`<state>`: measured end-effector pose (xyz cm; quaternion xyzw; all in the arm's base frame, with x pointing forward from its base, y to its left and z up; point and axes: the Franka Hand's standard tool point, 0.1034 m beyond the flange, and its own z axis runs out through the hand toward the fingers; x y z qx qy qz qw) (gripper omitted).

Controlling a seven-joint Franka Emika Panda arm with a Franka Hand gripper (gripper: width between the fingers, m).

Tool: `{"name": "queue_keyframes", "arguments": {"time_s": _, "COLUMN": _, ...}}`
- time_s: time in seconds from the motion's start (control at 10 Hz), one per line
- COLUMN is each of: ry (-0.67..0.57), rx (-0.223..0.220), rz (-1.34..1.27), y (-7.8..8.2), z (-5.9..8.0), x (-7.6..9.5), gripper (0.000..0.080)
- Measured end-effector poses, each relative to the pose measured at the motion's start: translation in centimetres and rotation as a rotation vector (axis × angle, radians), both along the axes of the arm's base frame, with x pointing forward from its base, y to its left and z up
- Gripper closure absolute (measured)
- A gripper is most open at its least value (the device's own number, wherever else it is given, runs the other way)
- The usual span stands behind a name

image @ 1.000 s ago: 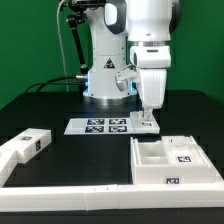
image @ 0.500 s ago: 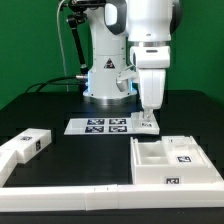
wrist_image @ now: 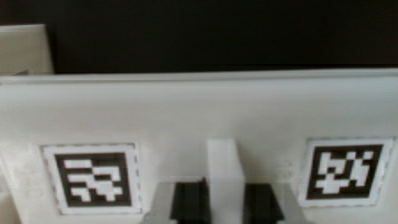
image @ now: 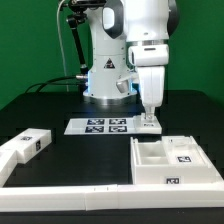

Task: Assemble cabinet

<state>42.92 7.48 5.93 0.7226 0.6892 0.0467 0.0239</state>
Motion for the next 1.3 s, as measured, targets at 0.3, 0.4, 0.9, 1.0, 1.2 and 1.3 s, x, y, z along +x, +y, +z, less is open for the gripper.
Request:
{"name": "queue_keyframes", "arguments": {"time_s": 0.3, "ry": 0.007, "rx": -0.008, "rz": -0.001, "y": -0.5, "z": 0.0, "x": 1.0, "gripper": 0.0729}}
{"name": "queue_keyframes", "arguments": {"time_s": 0.4, "ry": 0.005, "rx": -0.009, "rz": -0.002, "y": -0.5, "z": 0.1, "x": 1.4, "gripper": 0.0729}}
{"name": "queue_keyframes", "arguments": {"time_s": 0.9, "ry": 0.005, "rx": -0.002, "rz": -0.004, "y": -0.4, "z": -0.4, "x": 1.6, "gripper": 0.0729}}
{"name": "queue_keyframes", "arguments": {"time_s": 1.0, "ry": 0.005, "rx": -0.002, "rz": -0.004, "y": -0.4, "z": -0.4, "x": 1.6, "gripper": 0.0729}}
{"name": "queue_keyframes", "arguments": {"time_s": 1.2, "ry": 0.007, "rx": -0.007, "rz": 0.002, "y": -0.6, "z": -0.3, "x": 2.2, "gripper": 0.0729}}
{"name": "queue_keyframes", "arguments": {"time_s": 1.3, "ry": 0.007, "rx": -0.009, "rz": 0.000, "y": -0.7, "z": -0.2, "x": 2.5, "gripper": 0.0729}}
